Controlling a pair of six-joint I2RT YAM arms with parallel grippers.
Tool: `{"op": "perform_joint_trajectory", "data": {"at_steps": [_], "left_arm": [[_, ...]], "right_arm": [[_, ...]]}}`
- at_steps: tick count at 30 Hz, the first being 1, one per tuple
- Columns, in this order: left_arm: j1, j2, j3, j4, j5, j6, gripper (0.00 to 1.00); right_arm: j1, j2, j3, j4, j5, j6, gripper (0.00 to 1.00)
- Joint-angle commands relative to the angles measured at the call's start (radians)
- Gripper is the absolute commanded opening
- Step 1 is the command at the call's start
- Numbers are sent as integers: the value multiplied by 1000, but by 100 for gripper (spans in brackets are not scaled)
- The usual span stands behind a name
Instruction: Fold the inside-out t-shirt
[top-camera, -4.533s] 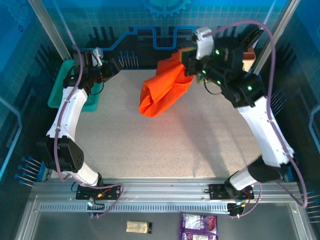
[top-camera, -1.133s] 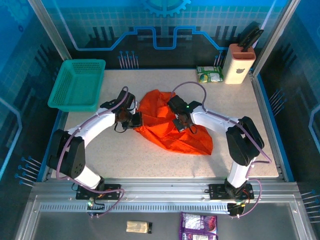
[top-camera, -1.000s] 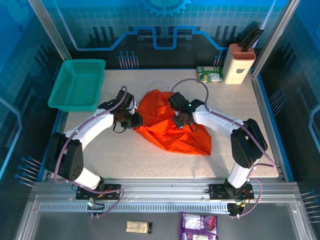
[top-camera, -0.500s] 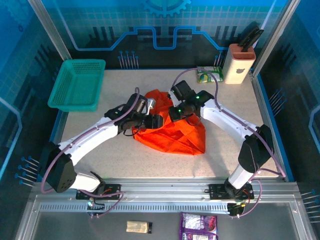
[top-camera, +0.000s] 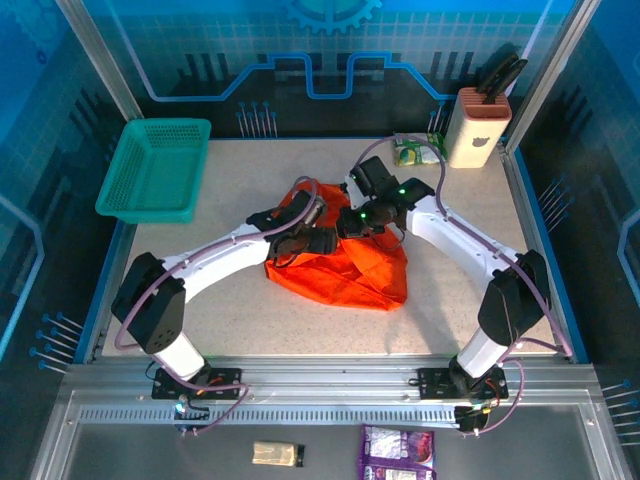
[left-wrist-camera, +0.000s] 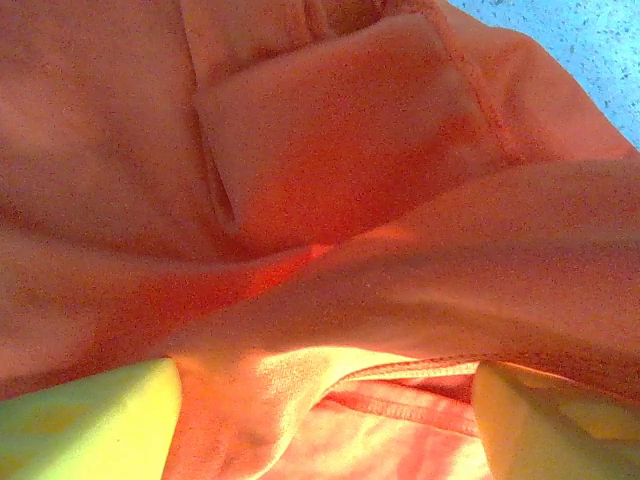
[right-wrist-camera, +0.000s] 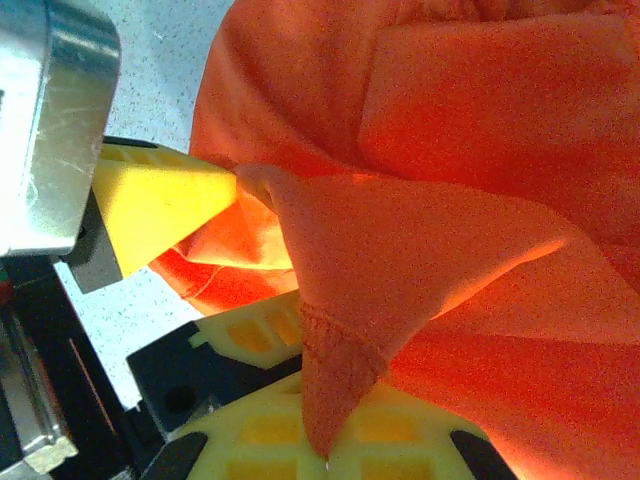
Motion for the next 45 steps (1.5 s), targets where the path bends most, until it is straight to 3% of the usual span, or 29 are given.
{"op": "perform_joint_trajectory", "data": {"at_steps": [1,6,14,28,36,45], "left_arm": [[-32,37,56,-5,-79,38,84],[-42,79,89,-42,-187,40,93],[-82,73,41,88,-7,186,96],[-108,159,131,-37,-385,171,99],[-95,29,84,-39,-507,252,93],[-19,-60,67,-109,-446,293,79]], "right_arm": [[3,-39,3,21,-62,20,0],[-6,-53,15,15,-70,19,0],[-44,-64,16,19,-107,18,0],[-57,-90,33,-22,-113,4,0],[-97,-96,35,-79,-17,-41,0],[-177,-130,56,-114,10,-78,0]]}}
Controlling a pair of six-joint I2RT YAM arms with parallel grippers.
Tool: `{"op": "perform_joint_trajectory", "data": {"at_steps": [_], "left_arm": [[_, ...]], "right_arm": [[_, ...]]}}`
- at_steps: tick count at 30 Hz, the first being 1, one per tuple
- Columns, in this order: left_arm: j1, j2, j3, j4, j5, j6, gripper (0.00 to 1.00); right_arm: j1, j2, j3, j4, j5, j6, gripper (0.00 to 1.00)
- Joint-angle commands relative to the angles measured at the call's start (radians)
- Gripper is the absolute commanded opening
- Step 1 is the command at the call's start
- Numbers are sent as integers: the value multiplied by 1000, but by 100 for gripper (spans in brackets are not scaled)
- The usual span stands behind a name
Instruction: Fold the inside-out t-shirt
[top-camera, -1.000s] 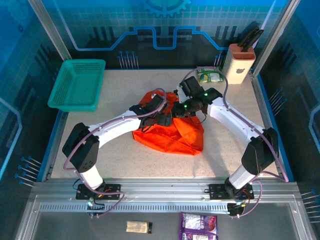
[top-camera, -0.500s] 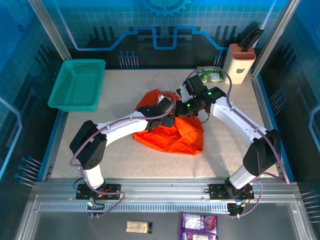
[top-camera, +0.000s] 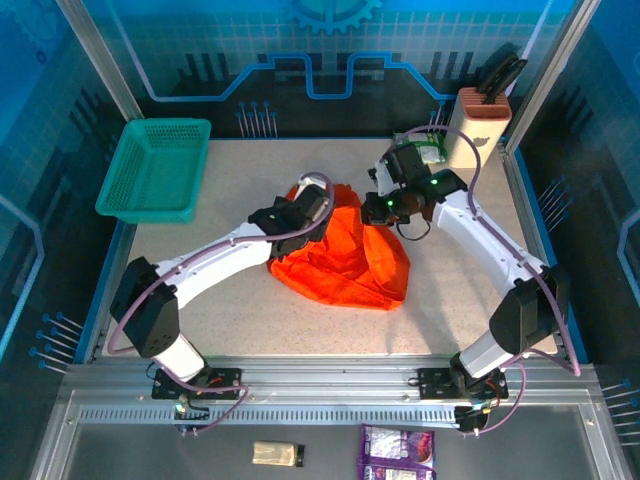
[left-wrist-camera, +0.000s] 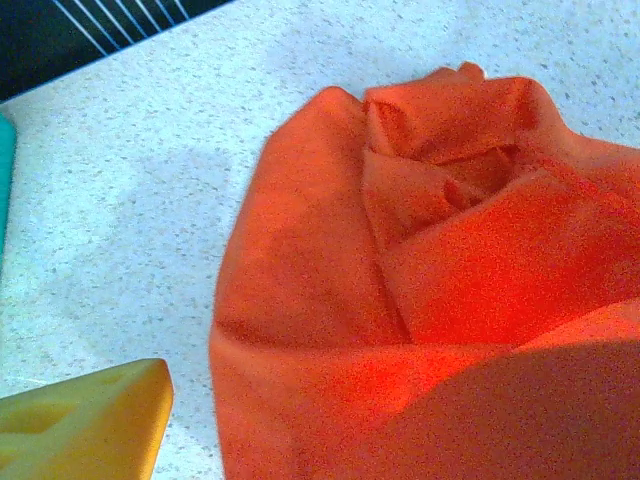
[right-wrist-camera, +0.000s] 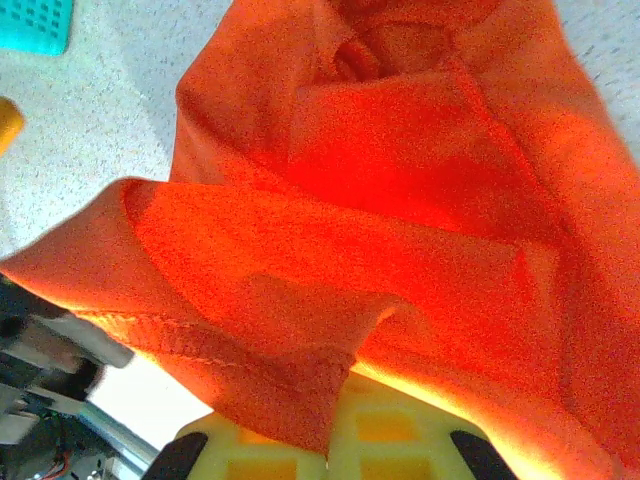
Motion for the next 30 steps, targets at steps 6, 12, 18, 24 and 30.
{"op": "perform_joint_trajectory", "data": {"at_steps": [6,12,18,24,30], "left_arm": [[79,-28,-12,-105,26,49,71],[139,-48,-18,-111,89,60,61],[192,-33,-32,-102,224,44,36],[237,-40,-29,-91,331,33,3],[306,-43,50,-71,455,31,0]], "right_arm": [[-60,-65,38,-63,52,-51,0],[-81,-81,21,-67,62,-58,0],[-98,-81,-23,-39,93,-68,0],[-151,-54,-83,-1,175,-92,0],[-206,25,-34,64,239,-129,0]]}}
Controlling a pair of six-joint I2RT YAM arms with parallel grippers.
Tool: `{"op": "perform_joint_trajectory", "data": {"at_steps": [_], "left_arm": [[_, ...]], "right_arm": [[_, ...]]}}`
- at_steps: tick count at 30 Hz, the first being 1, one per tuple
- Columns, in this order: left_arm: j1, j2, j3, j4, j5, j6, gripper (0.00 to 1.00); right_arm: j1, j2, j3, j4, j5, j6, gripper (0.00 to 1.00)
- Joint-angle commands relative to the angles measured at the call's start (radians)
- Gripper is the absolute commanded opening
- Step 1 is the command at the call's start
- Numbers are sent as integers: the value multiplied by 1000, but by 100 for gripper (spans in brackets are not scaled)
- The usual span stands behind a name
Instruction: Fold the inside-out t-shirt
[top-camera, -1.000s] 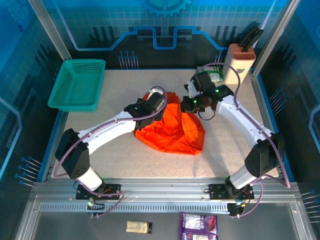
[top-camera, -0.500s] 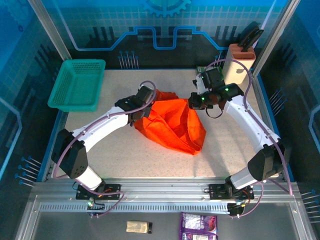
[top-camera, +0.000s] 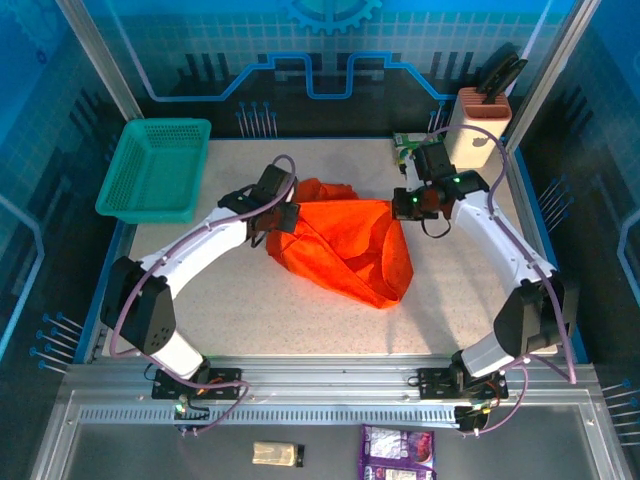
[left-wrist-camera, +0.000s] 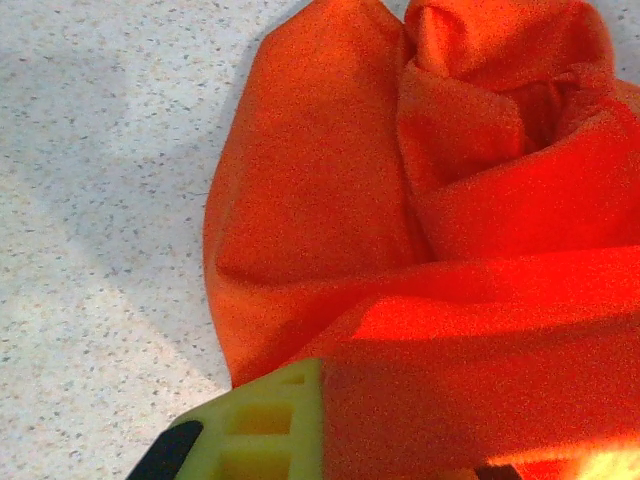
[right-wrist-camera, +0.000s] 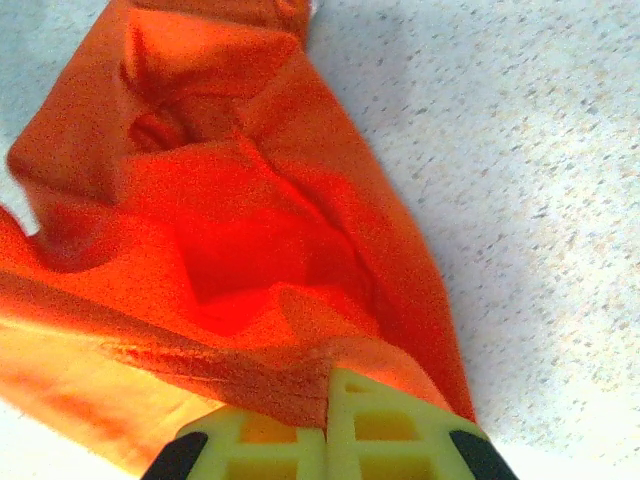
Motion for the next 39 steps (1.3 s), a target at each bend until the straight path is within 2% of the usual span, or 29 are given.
{"op": "perform_joint_trajectory", "data": {"at_steps": [1,4,8,12,14,16,18,21,24,27,30,33,35,37,39], "left_arm": [[83,-24,86,-6,90,-18,0],[155,9,201,24,233,-44,0],[228,107,487,43,418,-44,0],[261,181,859,-24,493,-21,0],[267,173,965,-37,507,-14,0],[269,121,970,-16,519,-6,0],[269,27,850,35,550,7,0],[267,-153,528,146,591,5,0],[265,-306,202,215,641,-24,0],[245,-398,-85,221,654,-49,0],[192,-426,-281,216,646,-50,2],[120,-416,-380,191,641,-3,14],[63,-405,-385,168,605,21,24],[9,-392,-363,162,581,39,42],[-41,-367,-324,164,549,50,51]], "right_arm": [[-62,67,64,41,88,-38,0],[-91,138,187,76,54,-54,0],[-106,269,573,13,40,-78,0],[-105,389,1081,-112,-10,-90,0],[-105,383,1177,-108,-33,-84,0],[-105,317,1127,-61,-51,-75,0],[-106,190,936,38,-86,-68,0],[-104,-3,569,198,-131,-44,0],[-103,-125,299,234,-151,-29,0],[-96,-162,115,197,-187,-19,0],[-75,-152,-4,163,-241,-12,0],[-35,-134,-88,149,-265,-10,0],[-4,-122,-123,140,-268,-15,0],[26,-112,-146,128,-269,-18,0],[54,-106,-156,124,-267,-13,0]]}}
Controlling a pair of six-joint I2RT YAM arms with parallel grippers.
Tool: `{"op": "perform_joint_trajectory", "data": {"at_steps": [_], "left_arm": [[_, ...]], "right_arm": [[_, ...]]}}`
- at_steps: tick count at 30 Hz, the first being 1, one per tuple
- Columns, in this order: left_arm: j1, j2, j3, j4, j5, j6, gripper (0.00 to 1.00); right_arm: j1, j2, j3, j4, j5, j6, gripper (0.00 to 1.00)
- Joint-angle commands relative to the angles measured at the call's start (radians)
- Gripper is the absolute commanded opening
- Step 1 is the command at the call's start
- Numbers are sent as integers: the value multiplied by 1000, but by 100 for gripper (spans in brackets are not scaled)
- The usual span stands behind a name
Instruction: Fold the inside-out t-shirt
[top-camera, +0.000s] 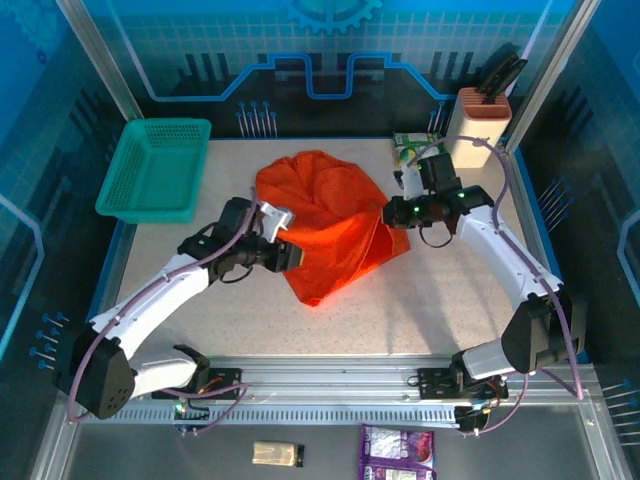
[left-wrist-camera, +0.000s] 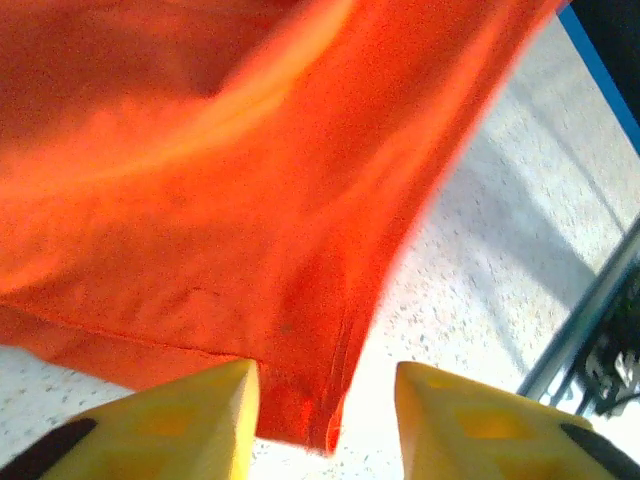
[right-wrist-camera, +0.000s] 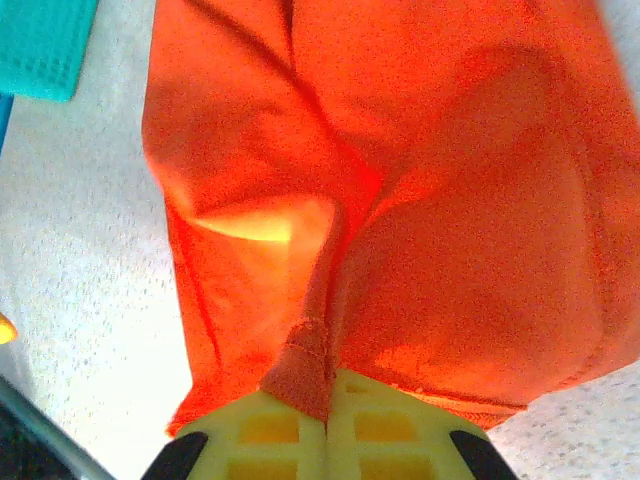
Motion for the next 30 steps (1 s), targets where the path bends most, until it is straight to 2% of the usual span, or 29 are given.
{"op": "perform_joint_trajectory", "data": {"at_steps": [1,3,10,12,17,22,25,30], "left_arm": [[-78,28,85,23,-69,38,56],[-132,75,142,25,-123,41,62],[-276,253,276,86,-262,1,71],[-308,309,307,99,-338,-34,74],[-338,427,364,119,-405,-129,74],[-344,512,403,101,-459,-157,76],[-347,537,409,76,-512,-153,69],[-346,529,381,69,-516,-126,38]], "right_arm": [[52,-2,-11,-4,-19,15,0],[78,1,-9,-1,-19,26,0],[106,-4,27,2,-18,92,0],[106,-5,47,-3,-22,107,0],[107,-6,92,-14,-21,128,0],[107,-11,127,-40,-6,121,0],[102,-15,139,-57,24,104,0],[51,-3,137,-68,66,83,0]]}}
